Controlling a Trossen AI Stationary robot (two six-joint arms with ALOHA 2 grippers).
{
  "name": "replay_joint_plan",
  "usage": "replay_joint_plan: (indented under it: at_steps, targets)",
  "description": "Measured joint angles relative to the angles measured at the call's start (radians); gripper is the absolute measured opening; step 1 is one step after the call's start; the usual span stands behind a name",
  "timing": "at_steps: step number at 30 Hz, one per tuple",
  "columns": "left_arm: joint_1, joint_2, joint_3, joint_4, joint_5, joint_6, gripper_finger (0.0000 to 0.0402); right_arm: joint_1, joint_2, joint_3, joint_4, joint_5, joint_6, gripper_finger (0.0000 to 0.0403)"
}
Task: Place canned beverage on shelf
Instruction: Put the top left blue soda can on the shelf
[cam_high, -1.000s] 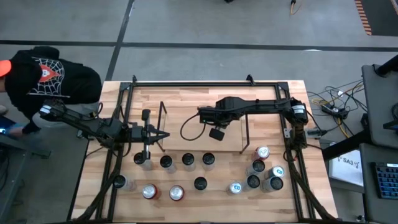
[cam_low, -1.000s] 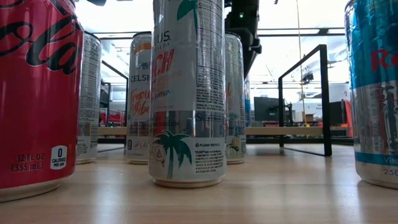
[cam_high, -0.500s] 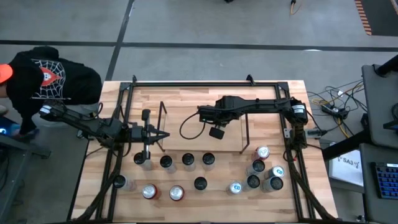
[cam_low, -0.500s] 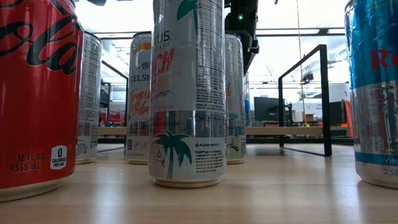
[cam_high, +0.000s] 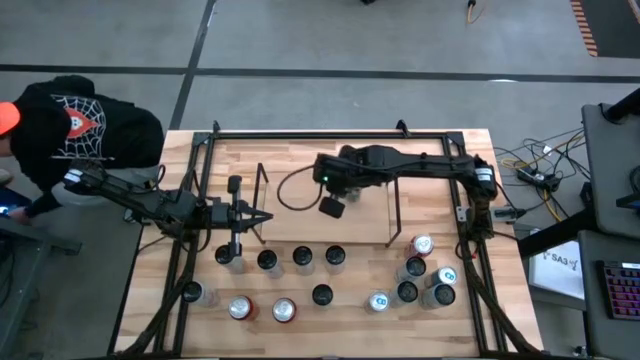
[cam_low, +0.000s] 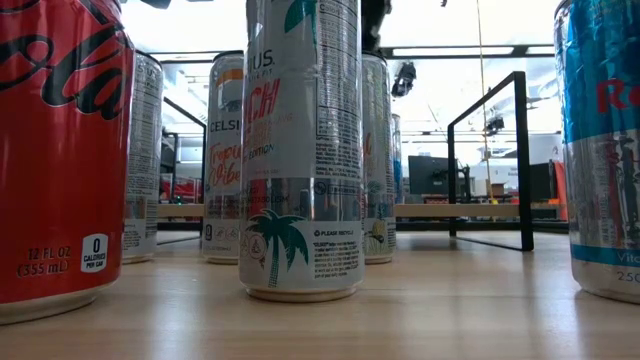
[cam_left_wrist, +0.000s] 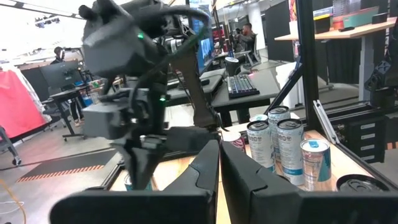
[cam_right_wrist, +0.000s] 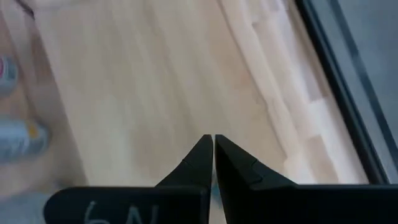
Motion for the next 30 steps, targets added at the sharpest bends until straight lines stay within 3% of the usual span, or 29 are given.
replay_joint_plan:
  at_steps: [9, 30]
  targets:
    - [0.0, 0.0, 0.0, 0.0, 0.0, 0.008, 0.0, -0.074, 0.036, -0.017, -0.059, -0.006, -0.045, 0.0009]
    - [0.0, 0.0, 0.0, -0.002, 0.0, 0.01, 0.0, -0.079, 0.039, -0.024, -0.184, 0.009, 0.001, 0.0009]
